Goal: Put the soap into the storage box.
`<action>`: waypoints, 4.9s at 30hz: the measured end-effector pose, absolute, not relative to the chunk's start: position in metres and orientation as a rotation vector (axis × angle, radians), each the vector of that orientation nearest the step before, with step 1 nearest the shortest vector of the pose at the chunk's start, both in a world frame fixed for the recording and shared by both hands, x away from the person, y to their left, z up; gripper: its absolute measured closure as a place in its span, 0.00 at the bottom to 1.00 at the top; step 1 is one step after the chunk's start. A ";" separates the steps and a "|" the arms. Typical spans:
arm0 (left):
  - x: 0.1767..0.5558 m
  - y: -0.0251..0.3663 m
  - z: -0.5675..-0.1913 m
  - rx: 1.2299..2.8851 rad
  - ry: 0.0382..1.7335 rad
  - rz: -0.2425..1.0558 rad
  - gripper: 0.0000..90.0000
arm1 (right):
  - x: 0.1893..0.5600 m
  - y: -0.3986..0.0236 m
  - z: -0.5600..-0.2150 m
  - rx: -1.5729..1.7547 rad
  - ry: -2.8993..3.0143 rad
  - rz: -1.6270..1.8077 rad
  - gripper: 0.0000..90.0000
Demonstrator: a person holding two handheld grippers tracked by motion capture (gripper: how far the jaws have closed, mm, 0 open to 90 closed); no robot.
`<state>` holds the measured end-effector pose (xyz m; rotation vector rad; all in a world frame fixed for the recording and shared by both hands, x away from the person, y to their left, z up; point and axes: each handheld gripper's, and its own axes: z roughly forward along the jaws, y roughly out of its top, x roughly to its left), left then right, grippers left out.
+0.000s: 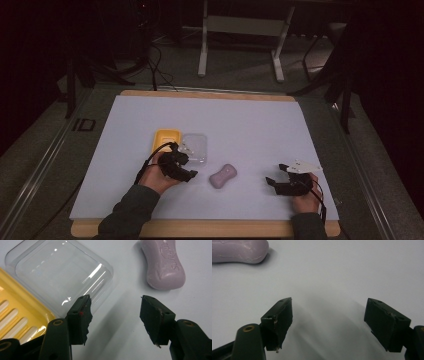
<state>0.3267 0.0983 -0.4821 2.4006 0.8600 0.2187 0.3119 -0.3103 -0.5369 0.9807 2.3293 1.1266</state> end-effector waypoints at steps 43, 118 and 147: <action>0.339 0.055 -0.473 2.472 0.815 0.116 0.49 | 0.311 -0.310 -0.537 0.976 2.329 1.124 0.25; 0.350 -0.003 -0.462 2.629 0.761 0.025 0.47 | 0.310 -0.311 -0.536 0.967 2.307 1.136 0.25; 0.355 -0.024 -0.478 2.672 0.794 0.033 0.39 | 0.309 -0.311 -0.536 0.965 2.309 1.134 0.25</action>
